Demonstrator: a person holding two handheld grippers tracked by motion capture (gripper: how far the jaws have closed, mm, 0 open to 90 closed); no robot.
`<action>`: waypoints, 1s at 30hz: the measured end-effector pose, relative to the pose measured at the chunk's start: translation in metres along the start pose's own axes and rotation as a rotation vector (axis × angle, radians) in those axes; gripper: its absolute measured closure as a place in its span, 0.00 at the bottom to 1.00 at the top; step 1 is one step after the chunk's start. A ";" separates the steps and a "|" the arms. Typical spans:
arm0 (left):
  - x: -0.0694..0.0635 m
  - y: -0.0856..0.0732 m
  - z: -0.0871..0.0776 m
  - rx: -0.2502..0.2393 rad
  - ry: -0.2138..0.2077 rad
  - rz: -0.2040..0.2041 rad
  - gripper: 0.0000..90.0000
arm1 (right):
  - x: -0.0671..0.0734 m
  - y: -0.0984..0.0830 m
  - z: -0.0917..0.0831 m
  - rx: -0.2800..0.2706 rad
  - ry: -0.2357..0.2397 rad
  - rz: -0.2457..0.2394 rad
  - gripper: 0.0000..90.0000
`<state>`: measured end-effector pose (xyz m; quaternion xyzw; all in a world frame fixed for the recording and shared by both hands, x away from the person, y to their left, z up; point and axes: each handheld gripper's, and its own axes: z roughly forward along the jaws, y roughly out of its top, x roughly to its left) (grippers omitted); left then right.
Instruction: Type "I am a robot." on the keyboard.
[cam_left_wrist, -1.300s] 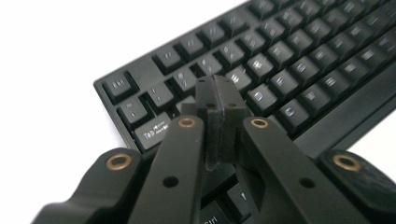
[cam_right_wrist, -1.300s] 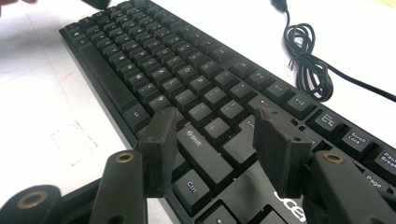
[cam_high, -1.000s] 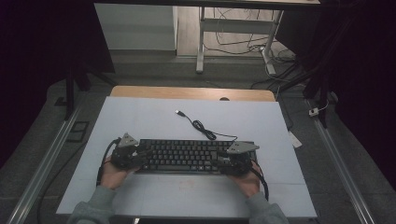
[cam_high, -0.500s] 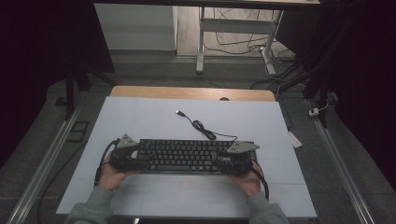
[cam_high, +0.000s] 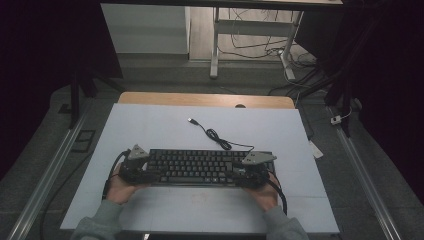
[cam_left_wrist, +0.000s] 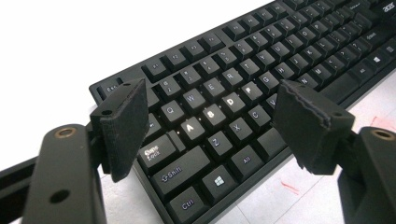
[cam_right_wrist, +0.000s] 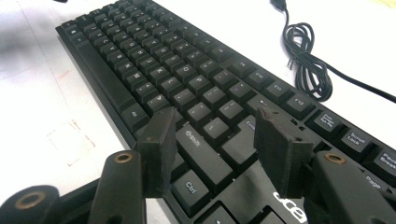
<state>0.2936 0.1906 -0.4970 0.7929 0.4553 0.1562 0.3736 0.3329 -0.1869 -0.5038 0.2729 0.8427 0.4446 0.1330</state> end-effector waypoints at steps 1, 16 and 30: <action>0.000 0.000 0.000 0.002 0.001 0.001 0.30 | 0.001 0.001 0.001 -0.007 0.010 0.002 0.54; -0.003 -0.002 0.005 0.020 0.003 0.016 0.30 | 0.024 0.022 0.024 -0.004 0.092 -0.018 0.78; -0.001 -0.004 0.006 0.023 0.004 0.011 0.30 | 0.048 0.045 0.064 0.077 0.131 -0.062 0.99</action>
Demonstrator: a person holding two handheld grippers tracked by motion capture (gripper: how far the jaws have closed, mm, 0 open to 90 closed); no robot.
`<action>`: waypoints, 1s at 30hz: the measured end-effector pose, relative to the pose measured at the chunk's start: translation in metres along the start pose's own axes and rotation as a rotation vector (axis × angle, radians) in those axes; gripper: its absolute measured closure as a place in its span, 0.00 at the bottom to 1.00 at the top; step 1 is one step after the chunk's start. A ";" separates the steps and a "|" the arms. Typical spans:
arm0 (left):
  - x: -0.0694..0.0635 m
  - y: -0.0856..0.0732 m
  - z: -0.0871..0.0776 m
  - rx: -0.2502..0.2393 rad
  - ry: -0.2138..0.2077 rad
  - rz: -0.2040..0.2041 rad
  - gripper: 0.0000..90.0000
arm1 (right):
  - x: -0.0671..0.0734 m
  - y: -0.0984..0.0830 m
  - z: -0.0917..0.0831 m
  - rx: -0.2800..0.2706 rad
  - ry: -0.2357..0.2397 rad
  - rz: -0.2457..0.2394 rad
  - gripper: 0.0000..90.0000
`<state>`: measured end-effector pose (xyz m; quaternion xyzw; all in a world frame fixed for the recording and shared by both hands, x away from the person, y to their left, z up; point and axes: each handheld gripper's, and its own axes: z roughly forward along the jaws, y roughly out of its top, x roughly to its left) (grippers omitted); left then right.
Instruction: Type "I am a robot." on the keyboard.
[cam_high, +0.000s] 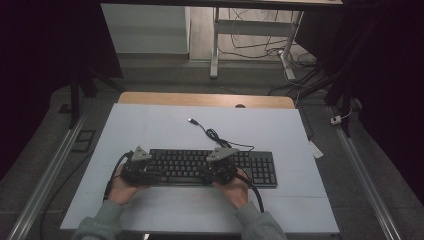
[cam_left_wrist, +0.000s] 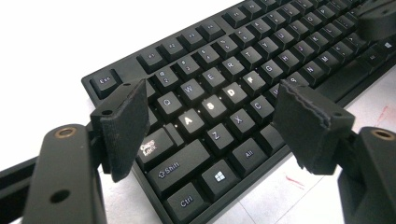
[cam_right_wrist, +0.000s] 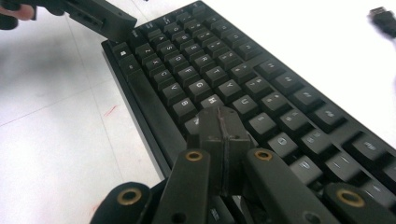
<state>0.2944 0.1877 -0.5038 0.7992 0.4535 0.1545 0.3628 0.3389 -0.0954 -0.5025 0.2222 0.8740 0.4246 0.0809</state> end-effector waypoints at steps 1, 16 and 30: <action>0.000 0.000 0.000 0.000 0.000 0.000 0.30 | 0.001 0.001 0.003 0.006 0.000 -0.002 1.00; -0.001 -0.001 0.003 0.015 0.001 0.008 0.29 | 0.001 -0.001 0.020 0.049 -0.008 0.015 0.99; 0.000 -0.002 0.004 0.022 0.002 0.010 0.29 | 0.000 -0.002 0.024 0.078 -0.015 0.016 0.99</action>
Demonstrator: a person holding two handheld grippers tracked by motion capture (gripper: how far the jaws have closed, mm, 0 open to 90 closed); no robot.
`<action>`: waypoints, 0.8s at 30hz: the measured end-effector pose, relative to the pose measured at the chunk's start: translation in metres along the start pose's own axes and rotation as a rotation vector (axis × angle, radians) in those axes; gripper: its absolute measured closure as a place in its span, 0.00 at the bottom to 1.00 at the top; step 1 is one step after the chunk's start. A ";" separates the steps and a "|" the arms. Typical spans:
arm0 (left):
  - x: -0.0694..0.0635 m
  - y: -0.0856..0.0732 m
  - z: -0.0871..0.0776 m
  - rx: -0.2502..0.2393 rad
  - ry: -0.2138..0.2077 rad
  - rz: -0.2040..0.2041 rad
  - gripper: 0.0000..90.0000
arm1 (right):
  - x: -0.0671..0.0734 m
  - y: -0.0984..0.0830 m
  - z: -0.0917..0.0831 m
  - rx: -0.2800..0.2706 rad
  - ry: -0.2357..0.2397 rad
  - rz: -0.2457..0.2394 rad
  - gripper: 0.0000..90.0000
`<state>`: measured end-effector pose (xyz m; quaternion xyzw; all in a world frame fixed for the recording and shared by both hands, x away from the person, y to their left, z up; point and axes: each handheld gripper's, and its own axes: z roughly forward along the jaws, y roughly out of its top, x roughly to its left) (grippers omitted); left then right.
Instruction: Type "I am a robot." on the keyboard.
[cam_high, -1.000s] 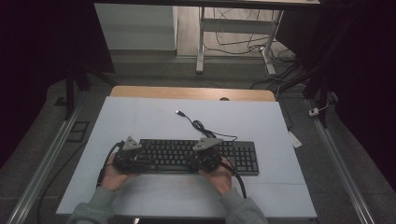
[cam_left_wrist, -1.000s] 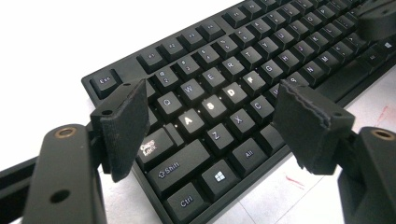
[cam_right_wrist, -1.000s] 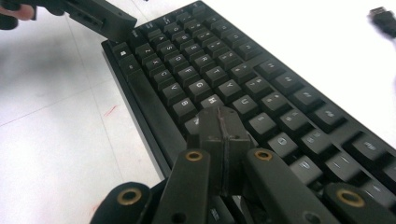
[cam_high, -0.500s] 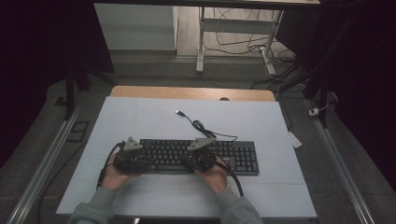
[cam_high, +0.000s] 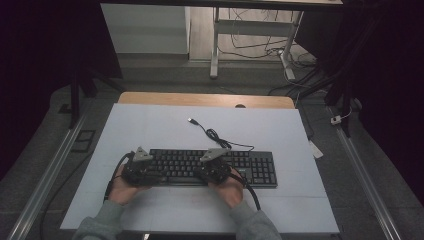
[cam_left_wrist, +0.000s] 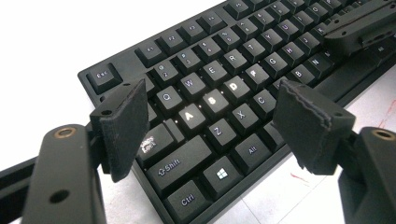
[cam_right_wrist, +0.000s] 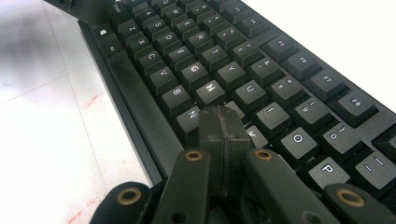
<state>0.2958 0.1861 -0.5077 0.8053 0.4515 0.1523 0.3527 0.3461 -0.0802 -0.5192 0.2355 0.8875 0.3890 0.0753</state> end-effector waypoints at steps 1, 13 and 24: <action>0.000 0.000 0.000 0.001 0.000 0.000 0.29 | 0.000 0.000 0.000 -0.001 0.000 0.001 0.99; 0.002 0.000 -0.003 -0.012 0.003 -0.013 0.29 | -0.005 0.001 -0.023 -0.088 -0.012 0.012 0.96; 0.000 0.000 -0.003 -0.016 0.011 -0.008 0.29 | -0.019 -0.020 -0.059 -0.142 -0.052 0.044 0.72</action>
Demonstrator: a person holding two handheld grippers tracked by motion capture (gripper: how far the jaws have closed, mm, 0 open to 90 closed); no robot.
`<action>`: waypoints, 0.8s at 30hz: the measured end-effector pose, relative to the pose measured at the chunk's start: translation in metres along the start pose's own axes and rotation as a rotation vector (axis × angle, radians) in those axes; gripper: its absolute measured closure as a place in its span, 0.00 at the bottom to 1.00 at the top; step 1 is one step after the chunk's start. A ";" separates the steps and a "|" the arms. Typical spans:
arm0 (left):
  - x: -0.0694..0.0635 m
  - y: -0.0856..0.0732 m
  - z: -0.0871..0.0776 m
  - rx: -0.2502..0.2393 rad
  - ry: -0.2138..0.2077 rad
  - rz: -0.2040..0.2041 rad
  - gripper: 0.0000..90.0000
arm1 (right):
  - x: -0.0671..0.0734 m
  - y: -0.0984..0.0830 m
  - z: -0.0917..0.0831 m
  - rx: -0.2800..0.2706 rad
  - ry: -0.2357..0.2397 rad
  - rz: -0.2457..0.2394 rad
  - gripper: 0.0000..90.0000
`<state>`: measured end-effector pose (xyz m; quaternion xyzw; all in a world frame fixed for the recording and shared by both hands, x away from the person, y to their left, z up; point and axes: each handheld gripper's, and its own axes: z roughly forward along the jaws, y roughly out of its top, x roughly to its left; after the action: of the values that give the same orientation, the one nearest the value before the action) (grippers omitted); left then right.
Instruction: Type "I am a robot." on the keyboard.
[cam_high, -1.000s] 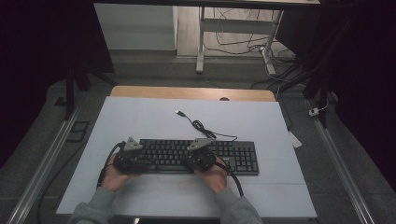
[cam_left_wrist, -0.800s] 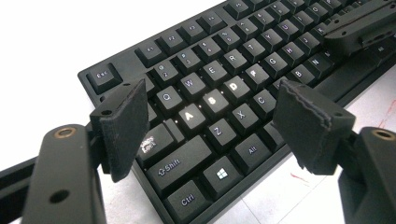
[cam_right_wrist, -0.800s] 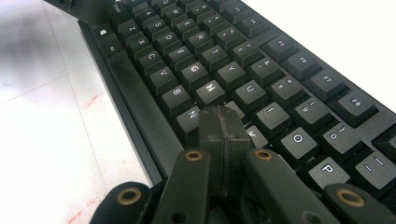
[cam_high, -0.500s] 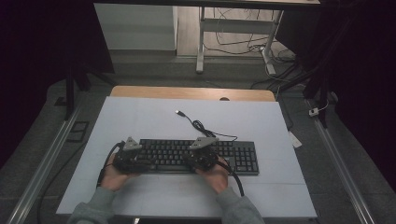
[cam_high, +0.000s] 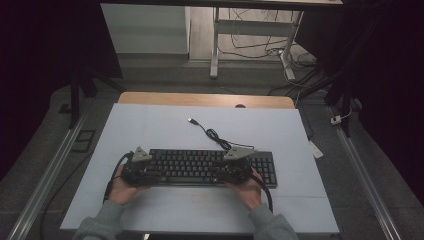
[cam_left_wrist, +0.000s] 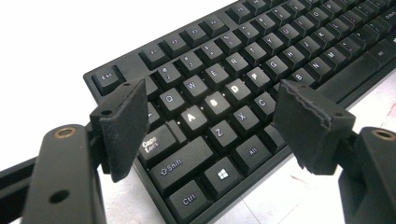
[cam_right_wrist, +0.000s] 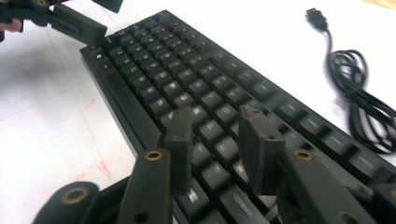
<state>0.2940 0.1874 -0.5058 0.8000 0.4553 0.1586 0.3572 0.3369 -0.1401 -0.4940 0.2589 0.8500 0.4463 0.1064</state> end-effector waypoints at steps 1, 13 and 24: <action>0.000 0.000 0.000 -0.001 -0.002 -0.003 0.29 | -0.001 -0.002 -0.004 -0.004 -0.004 0.000 0.71; 0.001 0.000 0.001 -0.004 0.000 0.001 0.30 | -0.020 -0.029 -0.041 -0.025 -0.047 0.021 0.65; 0.000 0.001 -0.001 -0.017 -0.006 0.003 0.30 | -0.024 -0.036 -0.047 -0.031 -0.054 0.026 0.64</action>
<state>0.2941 0.1875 -0.5047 0.7980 0.4517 0.1607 0.3653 0.3254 -0.2027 -0.4977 0.2803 0.8364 0.4535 0.1272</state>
